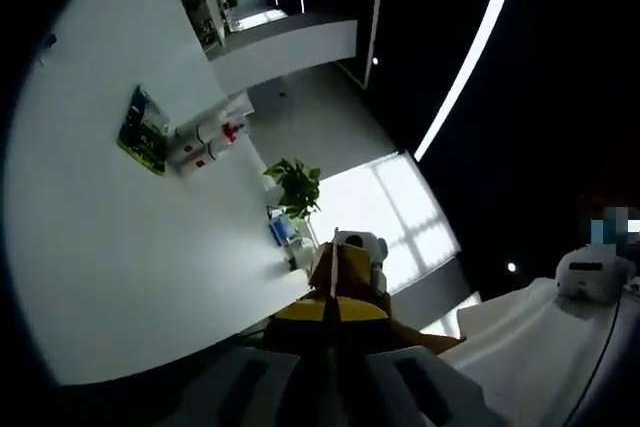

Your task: Arrange the skincare products in the storage area until every visible bottle or jar stands upright without overlapping.

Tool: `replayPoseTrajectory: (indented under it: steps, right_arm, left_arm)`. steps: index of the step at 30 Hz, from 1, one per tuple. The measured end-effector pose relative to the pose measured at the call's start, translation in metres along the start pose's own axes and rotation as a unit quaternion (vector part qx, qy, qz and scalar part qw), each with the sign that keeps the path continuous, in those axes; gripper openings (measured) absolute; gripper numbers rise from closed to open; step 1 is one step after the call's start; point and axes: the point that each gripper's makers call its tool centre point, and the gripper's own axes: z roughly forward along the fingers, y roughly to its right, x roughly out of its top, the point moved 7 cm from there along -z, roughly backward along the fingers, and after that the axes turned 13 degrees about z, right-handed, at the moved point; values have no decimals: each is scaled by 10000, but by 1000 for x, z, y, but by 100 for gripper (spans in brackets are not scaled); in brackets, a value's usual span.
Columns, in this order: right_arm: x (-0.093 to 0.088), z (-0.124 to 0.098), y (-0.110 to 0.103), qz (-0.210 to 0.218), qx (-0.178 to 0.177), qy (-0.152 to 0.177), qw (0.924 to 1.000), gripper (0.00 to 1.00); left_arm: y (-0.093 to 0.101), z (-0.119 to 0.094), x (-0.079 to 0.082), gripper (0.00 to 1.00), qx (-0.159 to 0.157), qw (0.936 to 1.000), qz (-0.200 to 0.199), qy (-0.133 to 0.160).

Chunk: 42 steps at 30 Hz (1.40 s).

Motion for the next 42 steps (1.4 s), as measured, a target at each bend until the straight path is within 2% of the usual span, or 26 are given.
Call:
replayPoseTrajectory:
  steps: [2,7,10,12,15,20,22,24,27,29,33,34,37,39,40,42]
  right_arm:
    - [-4,-1,0,-116,-80,-24,9999,10]
    - [-1,-8,3,-2,13,131,9999,6]
    - [0,-9,4,-101,-40,49,9999,0]
    - [1,-9,5,-275,-138,29,9995,0]
    - [1,-11,5,-239,-155,64,9996,1]
    - [2,-19,8,-388,-347,222,9984,6]
    - [6,-26,10,-736,-615,415,9945,13]
    - [8,-34,11,-1141,-956,565,9872,22]
    - [8,-49,19,-1790,-1615,662,9682,31]
    - [6,-56,22,-2082,-1924,708,9564,39]
    - [0,-69,33,-2850,-2713,515,9179,62]
    - [-1,-71,35,-3126,-2943,498,9018,65]
    - [-4,-73,37,-3665,-3296,281,8696,64]
    - [-3,-73,40,-3933,-3491,301,8500,62]
    - [-3,-73,43,-3959,-3599,272,8444,62]
    - [-3,-73,46,-4010,-3642,270,8401,63]
  left_arm:
    - [-1,-2,4,0,-14,9998,-103,166]
    - [-3,6,-2,0,83,9999,-52,-119]
    - [-3,10,-4,0,111,9998,-59,-149]
    - [-4,10,-5,0,151,9997,-76,-152]
    - [-6,12,-3,0,157,9997,-90,-154]
    - [-10,13,4,0,237,9995,-132,-173]
    - [-13,11,11,0,291,9994,-127,-129]
    - [-15,10,17,0,345,9993,-91,-151]
    - [-20,8,27,0,418,9989,-85,-207]
    - [-25,7,37,0,480,9986,-73,-226]
    - [-31,8,54,0,563,9982,-17,-213]
    - [-33,8,57,1,585,9981,-15,-217]
    - [-39,10,69,1,689,9973,5,-241]
    - [-42,11,76,1,752,9969,-6,-221]
    - [-45,12,81,1,768,9968,-31,-210]
    - [-47,13,86,1,784,9967,-37,-201]
